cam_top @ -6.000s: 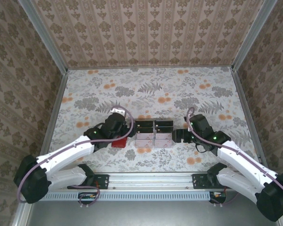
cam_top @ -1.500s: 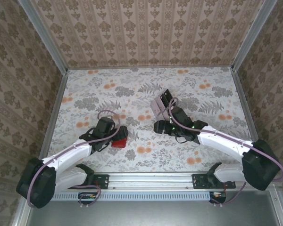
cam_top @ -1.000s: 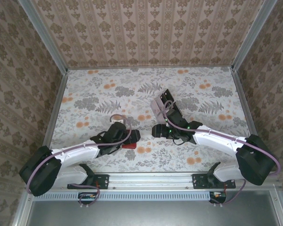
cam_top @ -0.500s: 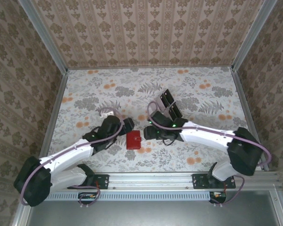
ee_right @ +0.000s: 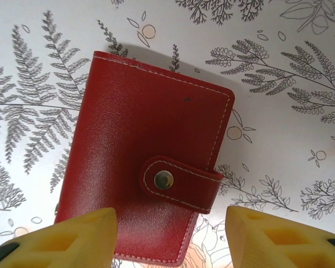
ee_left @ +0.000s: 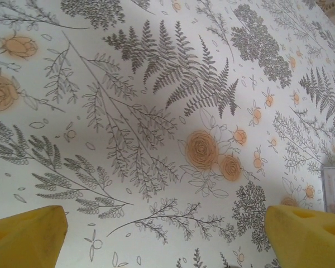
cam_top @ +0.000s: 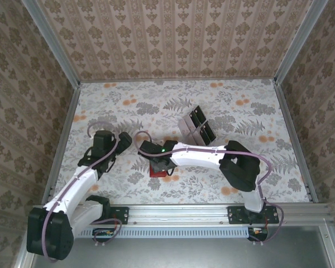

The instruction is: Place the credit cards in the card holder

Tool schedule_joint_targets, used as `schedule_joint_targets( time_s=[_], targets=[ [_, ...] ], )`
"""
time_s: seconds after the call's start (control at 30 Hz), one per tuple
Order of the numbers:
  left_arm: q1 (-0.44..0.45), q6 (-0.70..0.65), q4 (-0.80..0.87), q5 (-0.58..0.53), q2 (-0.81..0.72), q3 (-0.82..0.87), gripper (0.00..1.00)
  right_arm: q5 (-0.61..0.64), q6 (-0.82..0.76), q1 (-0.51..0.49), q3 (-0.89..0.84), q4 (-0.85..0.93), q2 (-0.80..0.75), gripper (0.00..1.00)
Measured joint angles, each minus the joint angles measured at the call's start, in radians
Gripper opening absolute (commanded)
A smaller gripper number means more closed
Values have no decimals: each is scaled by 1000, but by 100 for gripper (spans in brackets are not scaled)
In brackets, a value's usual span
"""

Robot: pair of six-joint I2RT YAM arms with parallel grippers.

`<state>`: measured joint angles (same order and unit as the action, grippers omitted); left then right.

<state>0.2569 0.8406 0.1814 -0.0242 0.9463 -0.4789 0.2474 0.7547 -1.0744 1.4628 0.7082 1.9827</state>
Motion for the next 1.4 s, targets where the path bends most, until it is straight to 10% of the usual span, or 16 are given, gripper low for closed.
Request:
schedule_joint_targets(
  time_s=[0.53,0.87,1.13,1.4],
  targets=[
    [-61,-12,-6,95,-8,45,100,30,0,-4,81,59,73,53],
    [-63,-15,-11,108,-8,48,100,66,1,-4,79,52,99,36],
    [-68,-20,-13,113,-8,48,100,67,-14,-2,28,-7,83,0],
    [-68,-28,-13,142,-8,48,100,51,-28,13,-74,-99,7,0]
  ],
)
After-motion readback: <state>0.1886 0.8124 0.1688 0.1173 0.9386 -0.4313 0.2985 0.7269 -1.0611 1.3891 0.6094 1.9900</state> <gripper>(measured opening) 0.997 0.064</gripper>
